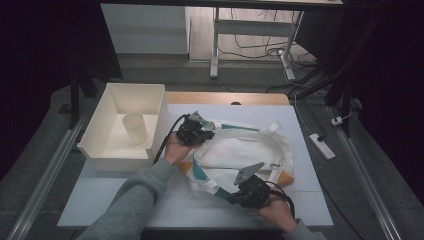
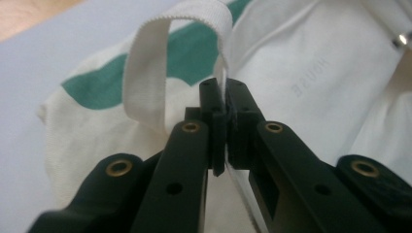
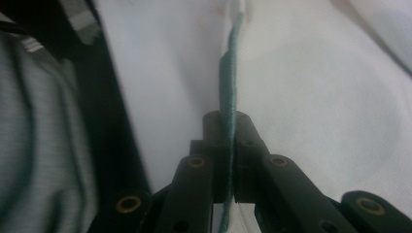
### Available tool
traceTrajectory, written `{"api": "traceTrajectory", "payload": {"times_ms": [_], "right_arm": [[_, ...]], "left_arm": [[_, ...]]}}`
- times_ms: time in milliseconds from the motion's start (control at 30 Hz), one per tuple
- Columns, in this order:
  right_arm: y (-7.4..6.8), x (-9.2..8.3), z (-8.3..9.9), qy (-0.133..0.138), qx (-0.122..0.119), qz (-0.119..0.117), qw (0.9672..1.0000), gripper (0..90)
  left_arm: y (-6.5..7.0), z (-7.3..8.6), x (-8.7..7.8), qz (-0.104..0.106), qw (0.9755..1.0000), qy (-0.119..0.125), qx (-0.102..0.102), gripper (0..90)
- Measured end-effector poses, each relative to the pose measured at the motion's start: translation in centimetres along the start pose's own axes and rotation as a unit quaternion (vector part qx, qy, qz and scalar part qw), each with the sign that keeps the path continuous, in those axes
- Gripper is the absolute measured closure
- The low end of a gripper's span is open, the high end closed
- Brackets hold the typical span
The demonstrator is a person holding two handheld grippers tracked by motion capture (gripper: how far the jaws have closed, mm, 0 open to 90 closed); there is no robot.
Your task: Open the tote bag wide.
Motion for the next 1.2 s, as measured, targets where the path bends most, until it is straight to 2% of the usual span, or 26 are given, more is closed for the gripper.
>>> {"api": "traceTrajectory", "payload": {"times_ms": [100,267,400,467,533,633,733,833,933,1033,1133,1200], "right_arm": [[-1.0,-1.1,-0.5,0.009,0.001,-0.016,0.9998,87.0],[-2.8,-2.9,-1.0,0.03,-0.007,-0.044,0.9986,87.1],[-4.7,-3.6,-1.6,0.04,-0.032,-0.051,0.9974,87.0],[-5.2,-3.3,-1.6,0.033,-0.045,-0.042,0.9975,86.9],[-5.0,-2.8,-1.4,0.03,-0.041,-0.054,0.9973,86.9],[-4.3,-2.5,-1.2,0.038,-0.02,-0.07,0.9967,86.5],[-3.7,-2.4,-1.1,0.043,-0.011,-0.069,0.9966,86.3],[-3.5,-2.4,-1.0,0.045,-0.013,-0.064,0.9968,85.9],[-3.1,-1.9,-0.6,0.035,-0.017,-0.052,0.9979,86.0],[-2.3,-1.0,0.0,0.024,0.004,-0.052,0.9984,86.2],[-1.6,-0.5,0.3,0.024,0.017,-0.057,0.9979,86.3],[-1.4,-0.2,0.4,0.023,0.021,-0.058,0.9978,86.4]], "left_arm": [[0.1,-0.3,-0.6,-0.005,0.9999,0.012,0.003,87.0],[0.8,-0.7,-1.1,-0.001,0.9997,0.022,0.013,86.9],[1.4,-0.9,-1.1,0.003,0.9995,0.023,0.02,86.7],[1.5,-1.0,-1.1,-0.002,0.9995,0.021,0.024,86.7],[1.4,-0.9,-1.2,-0.002,0.9995,0.021,0.023,86.7],[1.2,-0.9,-1.4,0.0,0.9996,0.024,0.017,86.7],[1.0,-0.8,-1.3,0.002,0.9996,0.024,0.013,86.7],[0.9,-0.7,-1.3,0.0,0.9996,0.024,0.013,86.7],[0.8,-0.7,-1.6,-0.005,0.9995,0.029,0.013,86.7],[0.4,-0.9,-2.2,-0.013,0.9989,0.045,0.009,86.7],[-0.1,-1.1,-2.9,-0.012,0.9978,0.064,-0.004,86.7],[-0.4,-1.1,-3.2,-0.014,0.9975,0.069,-0.008,86.7]]}}
Point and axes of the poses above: each handheld gripper's, and its own axes: x roughly forward along the jaws, z roughly out of its underside, y roughly to its right, the point moved 8 cm from there along x, roughly forward along the jaws, and after that the axes turned 13 degrees about z, right-handed, at the moved point
